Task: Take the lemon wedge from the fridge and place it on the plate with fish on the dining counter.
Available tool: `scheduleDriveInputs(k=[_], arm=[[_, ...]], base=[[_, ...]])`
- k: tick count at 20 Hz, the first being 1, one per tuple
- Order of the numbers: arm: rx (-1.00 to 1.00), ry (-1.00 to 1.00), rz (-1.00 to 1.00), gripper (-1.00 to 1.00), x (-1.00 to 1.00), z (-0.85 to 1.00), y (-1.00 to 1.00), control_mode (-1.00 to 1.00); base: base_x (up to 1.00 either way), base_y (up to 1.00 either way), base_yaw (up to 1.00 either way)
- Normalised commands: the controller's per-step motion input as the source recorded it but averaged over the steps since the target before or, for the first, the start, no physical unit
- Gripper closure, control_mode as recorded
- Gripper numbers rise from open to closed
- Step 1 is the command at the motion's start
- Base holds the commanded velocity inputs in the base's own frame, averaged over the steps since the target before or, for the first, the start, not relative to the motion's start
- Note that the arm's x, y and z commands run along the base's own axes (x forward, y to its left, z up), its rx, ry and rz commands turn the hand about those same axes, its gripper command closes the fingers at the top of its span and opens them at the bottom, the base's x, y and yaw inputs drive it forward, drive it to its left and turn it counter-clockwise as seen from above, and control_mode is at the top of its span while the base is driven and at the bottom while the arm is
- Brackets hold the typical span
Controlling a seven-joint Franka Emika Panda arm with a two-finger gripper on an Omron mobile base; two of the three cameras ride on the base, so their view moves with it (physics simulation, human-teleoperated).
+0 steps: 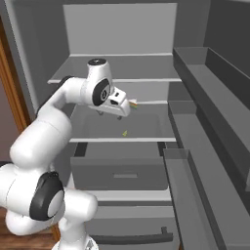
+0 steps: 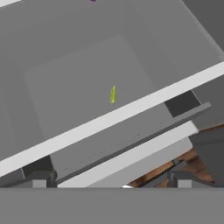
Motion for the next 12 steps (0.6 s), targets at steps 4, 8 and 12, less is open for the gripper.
scheduleDriveInputs(k=[4,8,12], arm=[[0.00,0.01,0.00,-1.00,0.19,-0.15,-0.35,-1.00],[0.00,0.04,0.00,-1.00,0.16,-0.52,-0.11,-1.00],[0.00,0.09,0.00,-1.00,0.17,-0.54,-0.01,-1.00]], base=[[0.00,0.00,0.00],[0.00,0.00,0.00],[0.00,0.00,0.00]])
